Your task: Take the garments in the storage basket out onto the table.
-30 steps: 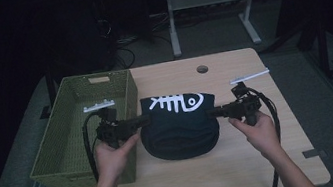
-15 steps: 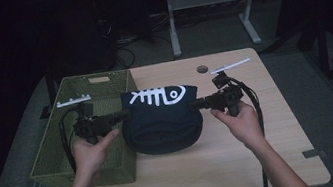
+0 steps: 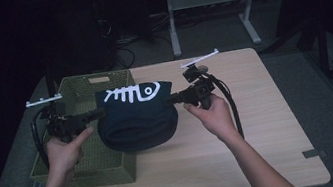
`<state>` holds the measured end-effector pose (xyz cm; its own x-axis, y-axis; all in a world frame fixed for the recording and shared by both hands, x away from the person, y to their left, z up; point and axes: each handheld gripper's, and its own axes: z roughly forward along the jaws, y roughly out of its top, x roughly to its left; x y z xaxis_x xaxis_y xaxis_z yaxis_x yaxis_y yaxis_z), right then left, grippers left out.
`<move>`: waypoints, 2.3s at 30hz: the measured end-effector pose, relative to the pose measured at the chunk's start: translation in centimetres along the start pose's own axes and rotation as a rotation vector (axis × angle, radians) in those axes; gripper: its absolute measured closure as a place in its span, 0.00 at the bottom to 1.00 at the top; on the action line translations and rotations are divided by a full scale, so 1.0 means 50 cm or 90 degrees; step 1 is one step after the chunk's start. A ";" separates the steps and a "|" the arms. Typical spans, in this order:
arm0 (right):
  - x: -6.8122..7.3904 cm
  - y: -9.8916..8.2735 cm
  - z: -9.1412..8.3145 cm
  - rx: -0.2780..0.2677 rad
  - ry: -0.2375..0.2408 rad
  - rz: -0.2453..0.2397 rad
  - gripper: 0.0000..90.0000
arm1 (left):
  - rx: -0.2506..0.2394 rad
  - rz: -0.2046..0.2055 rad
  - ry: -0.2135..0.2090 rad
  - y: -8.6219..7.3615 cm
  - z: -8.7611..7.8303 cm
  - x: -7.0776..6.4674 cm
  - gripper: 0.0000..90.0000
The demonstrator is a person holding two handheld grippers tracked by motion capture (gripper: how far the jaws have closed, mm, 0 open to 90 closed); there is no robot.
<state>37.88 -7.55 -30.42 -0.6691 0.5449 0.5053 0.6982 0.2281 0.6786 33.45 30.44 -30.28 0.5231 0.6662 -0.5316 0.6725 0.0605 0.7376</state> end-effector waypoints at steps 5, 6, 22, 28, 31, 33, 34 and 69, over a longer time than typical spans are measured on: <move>0.009 0.016 0.035 0.008 0.006 -0.003 0.87 | -0.002 -0.003 0.009 0.003 -0.023 0.023 0.86; 0.011 0.019 0.041 0.011 0.008 -0.006 0.87 | -0.003 -0.006 0.011 0.003 -0.028 0.028 0.86; 0.038 0.064 0.131 0.027 0.024 -0.012 0.87 | -0.007 -0.033 0.026 0.007 -0.085 0.102 0.86; 0.049 0.076 0.157 0.028 0.029 -0.013 0.87 | -0.011 -0.040 0.036 0.009 -0.103 0.123 0.86; 0.053 0.081 0.173 0.028 0.034 -0.009 0.87 | -0.011 -0.043 0.042 0.011 -0.112 0.132 0.86; 0.054 0.083 0.182 0.026 0.040 -0.006 0.87 | -0.011 -0.043 0.048 0.012 -0.118 0.138 0.86; 0.054 0.083 0.187 0.025 0.042 -0.007 0.87 | -0.013 -0.045 0.050 0.013 -0.120 0.141 0.86; 0.071 0.099 0.331 0.064 0.049 0.010 0.87 | 0.011 -0.083 0.107 -0.007 -0.163 0.250 0.85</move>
<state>43.16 8.87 -34.12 -0.6727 0.4868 0.5573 0.7283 0.3024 0.6150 35.51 44.78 -33.78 0.3368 0.7684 -0.5441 0.7389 0.1425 0.6586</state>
